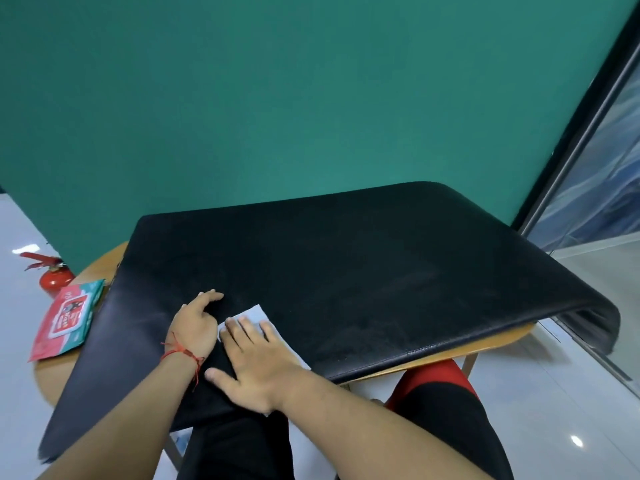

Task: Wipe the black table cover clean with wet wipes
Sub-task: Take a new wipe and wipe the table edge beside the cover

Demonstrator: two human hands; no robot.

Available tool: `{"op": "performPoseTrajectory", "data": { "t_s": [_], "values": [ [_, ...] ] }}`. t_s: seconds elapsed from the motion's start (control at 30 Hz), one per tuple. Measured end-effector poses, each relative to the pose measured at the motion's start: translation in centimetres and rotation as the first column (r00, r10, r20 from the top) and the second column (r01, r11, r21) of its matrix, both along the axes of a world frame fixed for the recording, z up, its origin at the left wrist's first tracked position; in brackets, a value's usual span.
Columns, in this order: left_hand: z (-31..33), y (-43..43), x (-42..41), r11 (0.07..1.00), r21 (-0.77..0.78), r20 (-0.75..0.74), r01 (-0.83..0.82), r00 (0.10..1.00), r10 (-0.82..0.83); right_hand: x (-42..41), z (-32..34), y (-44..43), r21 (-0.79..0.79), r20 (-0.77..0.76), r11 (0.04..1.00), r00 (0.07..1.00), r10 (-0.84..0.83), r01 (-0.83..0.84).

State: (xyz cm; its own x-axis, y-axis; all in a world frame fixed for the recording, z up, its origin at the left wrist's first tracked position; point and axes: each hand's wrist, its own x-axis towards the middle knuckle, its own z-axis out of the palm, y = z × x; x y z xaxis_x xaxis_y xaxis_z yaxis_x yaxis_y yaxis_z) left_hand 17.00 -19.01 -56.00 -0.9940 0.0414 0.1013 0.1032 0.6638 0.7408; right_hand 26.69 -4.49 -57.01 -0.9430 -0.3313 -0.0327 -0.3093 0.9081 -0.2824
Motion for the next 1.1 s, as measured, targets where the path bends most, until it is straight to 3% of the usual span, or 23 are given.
{"op": "performPoseTrajectory", "data": {
  "t_s": [0.13,0.57,1.1],
  "values": [
    [-0.4,0.2,0.1,0.999,-0.041,-0.02,0.008,1.0,-0.008,0.3,0.0,2.0,-0.027,-0.009,0.999,1.0,-0.019,0.018],
    [-1.9,0.5,-0.6,0.961,-0.275,-0.089,-0.016,0.996,-0.009,2.4,0.0,19.4,0.016,-0.019,0.935,0.935,-0.354,0.355],
    [-2.5,0.8,-0.9,0.955,-0.298,-0.124,0.009,0.991,-0.048,4.7,1.0,41.1,0.12,0.008,0.636,0.64,-0.768,0.762]
  ]
}}
